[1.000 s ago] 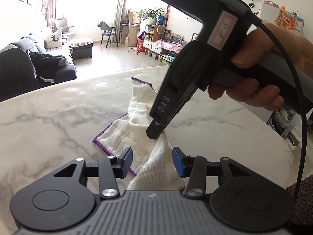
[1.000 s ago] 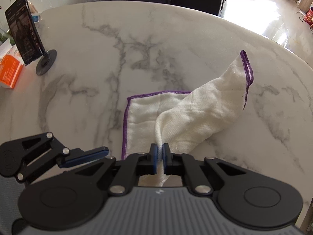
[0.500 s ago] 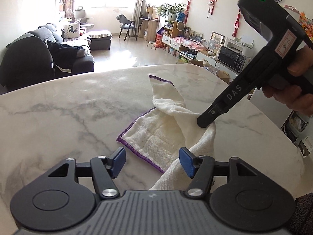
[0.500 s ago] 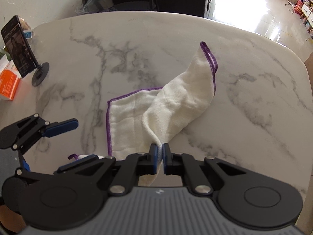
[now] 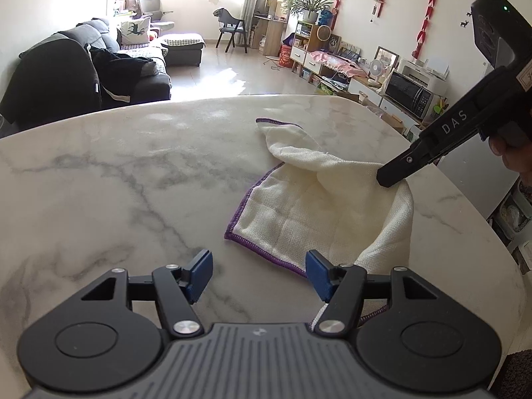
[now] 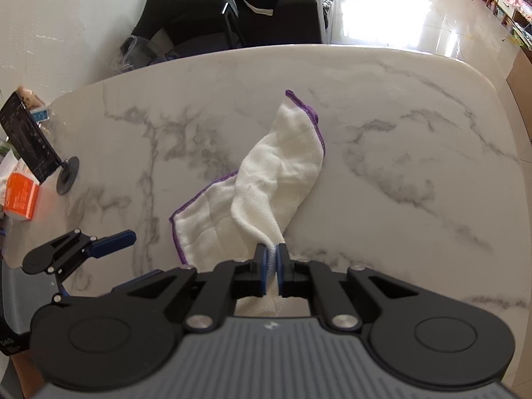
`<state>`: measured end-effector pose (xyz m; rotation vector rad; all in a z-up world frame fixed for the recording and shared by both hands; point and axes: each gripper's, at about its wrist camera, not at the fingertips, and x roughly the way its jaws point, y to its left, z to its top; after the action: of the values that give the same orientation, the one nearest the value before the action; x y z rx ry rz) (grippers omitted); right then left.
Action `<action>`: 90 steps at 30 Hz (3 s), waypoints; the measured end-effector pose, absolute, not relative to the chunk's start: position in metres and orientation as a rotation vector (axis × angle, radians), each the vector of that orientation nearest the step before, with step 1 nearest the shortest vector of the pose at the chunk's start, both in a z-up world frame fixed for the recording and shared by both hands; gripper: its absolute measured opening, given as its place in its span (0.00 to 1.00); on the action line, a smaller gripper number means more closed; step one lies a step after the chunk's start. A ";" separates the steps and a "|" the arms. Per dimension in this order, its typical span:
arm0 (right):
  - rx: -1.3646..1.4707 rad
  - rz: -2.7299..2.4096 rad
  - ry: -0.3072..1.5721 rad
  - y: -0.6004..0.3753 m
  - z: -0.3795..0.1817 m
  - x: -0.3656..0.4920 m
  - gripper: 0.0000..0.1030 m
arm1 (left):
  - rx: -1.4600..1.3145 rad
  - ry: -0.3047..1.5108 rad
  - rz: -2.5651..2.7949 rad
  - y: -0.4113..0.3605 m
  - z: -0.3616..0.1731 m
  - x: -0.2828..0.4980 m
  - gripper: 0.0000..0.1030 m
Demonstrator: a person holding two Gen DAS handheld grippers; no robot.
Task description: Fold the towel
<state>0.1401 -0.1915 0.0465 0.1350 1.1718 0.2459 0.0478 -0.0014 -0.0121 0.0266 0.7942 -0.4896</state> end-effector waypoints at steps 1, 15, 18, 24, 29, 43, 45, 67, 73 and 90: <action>0.139 0.243 1.172 -0.193 0.046 0.140 0.06 | 0.023 0.792 -0.488 -0.004 -0.011 0.047 0.61; 0.149 0.163 1.175 -0.225 0.034 0.144 0.06 | 0.123 0.827 -0.493 -0.040 -0.030 0.070 0.61; 0.152 0.137 1.185 -0.234 0.028 0.145 0.06 | 0.151 0.821 -0.477 -0.040 -0.034 0.068 0.61; 0.153 0.083 1.213 -0.257 0.010 0.144 0.06 | 0.158 0.811 -0.482 -0.038 -0.035 0.064 0.61; 0.127 0.067 1.229 -0.259 0.000 0.143 0.07 | 0.129 0.811 -0.486 -0.033 -0.034 0.064 0.61; 0.065 0.126 1.174 -0.241 0.019 0.137 0.22 | 0.092 0.830 -0.460 -0.020 -0.029 0.063 0.61; 0.056 0.136 1.164 -0.238 0.023 0.136 0.23 | 0.089 0.830 -0.456 -0.017 -0.029 0.062 0.61; -0.155 0.379 1.138 -0.171 0.038 0.102 0.70 | 0.048 0.846 -0.427 -0.006 -0.027 0.058 0.61; -0.209 0.387 1.131 -0.168 0.036 0.094 0.46 | 0.035 0.848 -0.429 -0.005 -0.026 0.053 0.61; -0.337 0.398 1.132 -0.169 0.034 0.066 0.15 | 0.022 0.866 -0.453 -0.014 -0.028 0.052 0.61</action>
<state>0.0658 -0.1692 0.0336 -0.3373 1.1324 0.3975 0.0517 -0.0139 -0.0277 0.0220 0.8658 -0.4529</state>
